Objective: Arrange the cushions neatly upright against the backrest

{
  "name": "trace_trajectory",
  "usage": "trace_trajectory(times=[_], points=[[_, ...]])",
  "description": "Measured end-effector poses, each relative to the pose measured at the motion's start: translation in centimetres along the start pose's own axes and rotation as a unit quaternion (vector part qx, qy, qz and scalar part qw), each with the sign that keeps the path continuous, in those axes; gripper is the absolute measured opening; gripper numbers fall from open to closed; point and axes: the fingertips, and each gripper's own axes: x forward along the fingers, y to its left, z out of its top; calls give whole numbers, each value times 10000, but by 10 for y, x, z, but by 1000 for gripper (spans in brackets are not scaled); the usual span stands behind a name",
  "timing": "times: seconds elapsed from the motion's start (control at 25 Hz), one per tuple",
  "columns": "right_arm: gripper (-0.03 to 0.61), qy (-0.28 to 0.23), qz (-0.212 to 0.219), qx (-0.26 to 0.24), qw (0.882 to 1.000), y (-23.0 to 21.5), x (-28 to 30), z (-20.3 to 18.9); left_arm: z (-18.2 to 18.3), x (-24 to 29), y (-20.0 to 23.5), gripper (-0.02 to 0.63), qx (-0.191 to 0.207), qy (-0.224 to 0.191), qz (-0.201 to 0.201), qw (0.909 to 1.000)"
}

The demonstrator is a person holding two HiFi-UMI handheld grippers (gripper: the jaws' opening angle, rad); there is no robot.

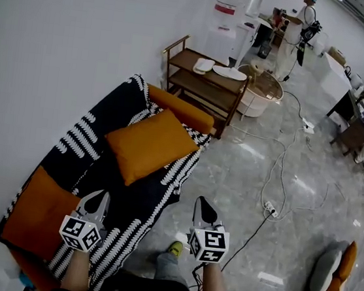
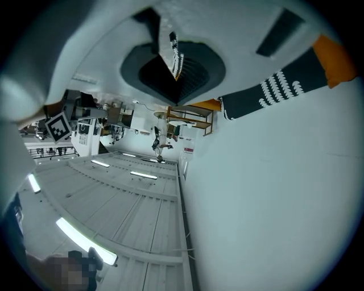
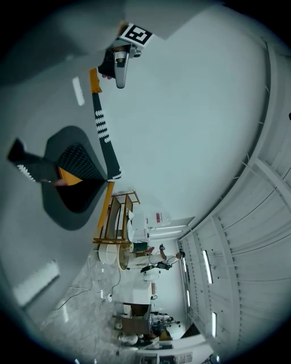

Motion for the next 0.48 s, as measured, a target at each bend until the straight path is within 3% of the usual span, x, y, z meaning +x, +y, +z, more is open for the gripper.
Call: trace_trajectory(times=[0.48], points=[[12,132,41,203,9997,-132,71,15,14,141,-40,2,1,224,115,9997]])
